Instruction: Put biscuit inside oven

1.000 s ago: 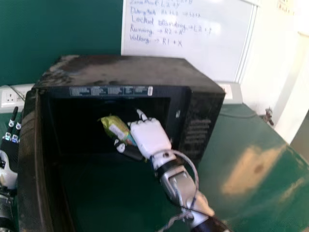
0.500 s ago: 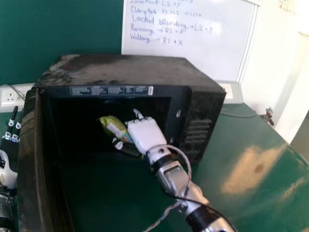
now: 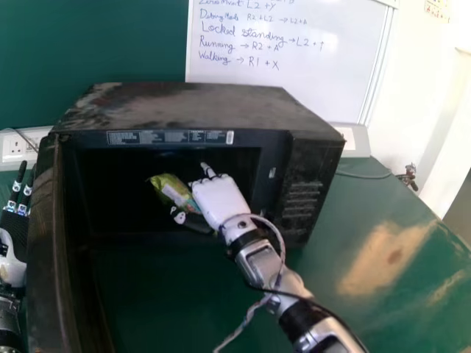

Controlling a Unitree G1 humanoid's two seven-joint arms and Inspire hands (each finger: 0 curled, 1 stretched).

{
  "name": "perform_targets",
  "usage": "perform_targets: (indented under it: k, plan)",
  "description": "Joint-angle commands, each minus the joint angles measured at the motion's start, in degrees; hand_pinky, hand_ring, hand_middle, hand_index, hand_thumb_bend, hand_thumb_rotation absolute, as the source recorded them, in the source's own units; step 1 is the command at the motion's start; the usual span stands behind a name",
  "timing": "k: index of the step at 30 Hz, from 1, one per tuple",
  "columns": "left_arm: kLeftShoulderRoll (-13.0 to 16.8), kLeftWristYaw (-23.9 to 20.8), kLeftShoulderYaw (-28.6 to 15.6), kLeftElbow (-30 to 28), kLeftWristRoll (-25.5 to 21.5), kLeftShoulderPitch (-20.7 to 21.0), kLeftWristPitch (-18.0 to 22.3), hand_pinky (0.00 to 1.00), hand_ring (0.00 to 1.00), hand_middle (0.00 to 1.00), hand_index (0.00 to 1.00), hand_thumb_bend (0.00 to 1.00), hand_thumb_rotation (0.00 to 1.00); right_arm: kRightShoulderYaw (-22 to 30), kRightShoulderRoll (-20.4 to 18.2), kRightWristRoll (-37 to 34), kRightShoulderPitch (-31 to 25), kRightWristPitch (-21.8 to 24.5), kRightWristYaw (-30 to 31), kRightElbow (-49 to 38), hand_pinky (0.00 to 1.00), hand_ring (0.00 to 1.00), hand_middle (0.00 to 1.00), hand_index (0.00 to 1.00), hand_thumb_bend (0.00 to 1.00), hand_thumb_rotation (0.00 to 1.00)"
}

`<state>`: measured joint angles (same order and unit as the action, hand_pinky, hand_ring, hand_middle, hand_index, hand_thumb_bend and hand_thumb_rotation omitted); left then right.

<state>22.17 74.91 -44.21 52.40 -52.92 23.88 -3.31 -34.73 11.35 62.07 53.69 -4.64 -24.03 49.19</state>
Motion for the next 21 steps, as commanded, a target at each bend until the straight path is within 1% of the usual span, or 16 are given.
perform_targets:
  k: [1,5,8,9,10,11,12,14,15,18,20,21]
  plan:
    - [-3.3,0.2,-0.3,3.1,0.2,-3.4,-0.7,0.0,0.31,0.73,1.0,0.0,1.0,-0.9,-0.9,-0.3,3.3,-0.3,-2.9,2.7,0.53,0.51,0.48,0.5,0.53,0.0]
    - [-3.2,0.3,-0.3,3.4,0.3,-3.3,-0.5,0.0,0.31,0.73,1.0,0.0,1.0,-1.6,-2.3,-1.3,5.9,-1.2,-6.3,7.8,0.56,0.54,0.48,0.5,0.53,0.0]
    - [-3.4,-0.1,-0.3,3.2,0.2,-3.4,-0.7,0.0,0.31,0.73,1.0,0.03,1.0,-2.0,-3.2,-2.0,7.5,-1.6,-8.1,11.1,0.56,0.53,0.48,0.51,0.53,0.0]
    - [-3.5,-0.5,-0.3,2.8,0.2,-3.5,-0.7,0.0,0.3,0.73,1.0,0.01,1.0,-2.2,-3.5,-2.1,7.9,-1.7,-8.5,12.0,0.56,0.52,0.47,0.52,0.53,0.0]
    - [-3.5,-0.7,-0.3,2.6,0.2,-3.6,-0.7,0.0,0.29,0.73,1.0,0.01,1.0,-2.3,-3.8,-2.3,8.3,-1.8,-8.7,12.8,0.56,0.52,0.47,0.52,0.52,0.0]
    - [-3.6,-0.8,-0.2,2.4,0.2,-3.7,-0.8,0.0,0.28,0.73,1.0,0.02,1.0,-2.5,-4.0,-2.4,8.7,-2.1,-9.0,13.6,0.56,0.52,0.47,0.52,0.52,0.0]
    - [-3.6,-0.7,-0.3,2.3,0.1,-3.7,-1.1,0.0,0.27,0.73,1.0,0.06,1.0,-2.6,-4.2,-2.6,9.0,-2.3,-9.2,14.3,0.56,0.52,0.47,0.52,0.52,0.0]
    - [-3.6,-0.5,-0.3,2.1,0.0,-3.7,-1.1,0.0,0.26,0.74,1.0,0.08,1.0,-3.0,-4.5,-2.8,9.6,-2.5,-9.9,15.4,0.56,0.51,0.46,0.53,0.52,0.0]
    - [-3.6,-0.4,-0.3,2.3,0.0,-3.6,-0.9,0.0,0.26,0.74,1.0,0.05,1.0,-3.3,-4.6,-2.9,9.9,-2.8,-10.5,15.9,0.56,0.51,0.46,0.53,0.52,0.0]
    - [-3.4,-0.3,-0.4,2.7,0.0,-3.5,-1.3,0.0,0.27,0.73,1.0,0.01,1.0,-3.7,-5.1,-3.3,10.7,-3.2,-11.7,17.3,0.55,0.5,0.47,0.53,0.52,0.0]
    - [-3.3,-0.3,-0.3,2.8,0.1,-3.5,-1.1,0.0,0.27,0.73,1.0,0.0,1.0,-3.9,-5.5,-3.6,11.3,-3.1,-11.9,18.2,0.55,0.51,0.47,0.52,0.53,0.0]
    - [-3.3,0.0,-0.3,2.9,0.2,-3.5,-0.9,0.0,0.28,0.73,1.0,0.04,1.0,-4.0,-5.6,-3.7,11.5,-3.1,-12.1,18.7,0.55,0.51,0.47,0.52,0.53,0.0]
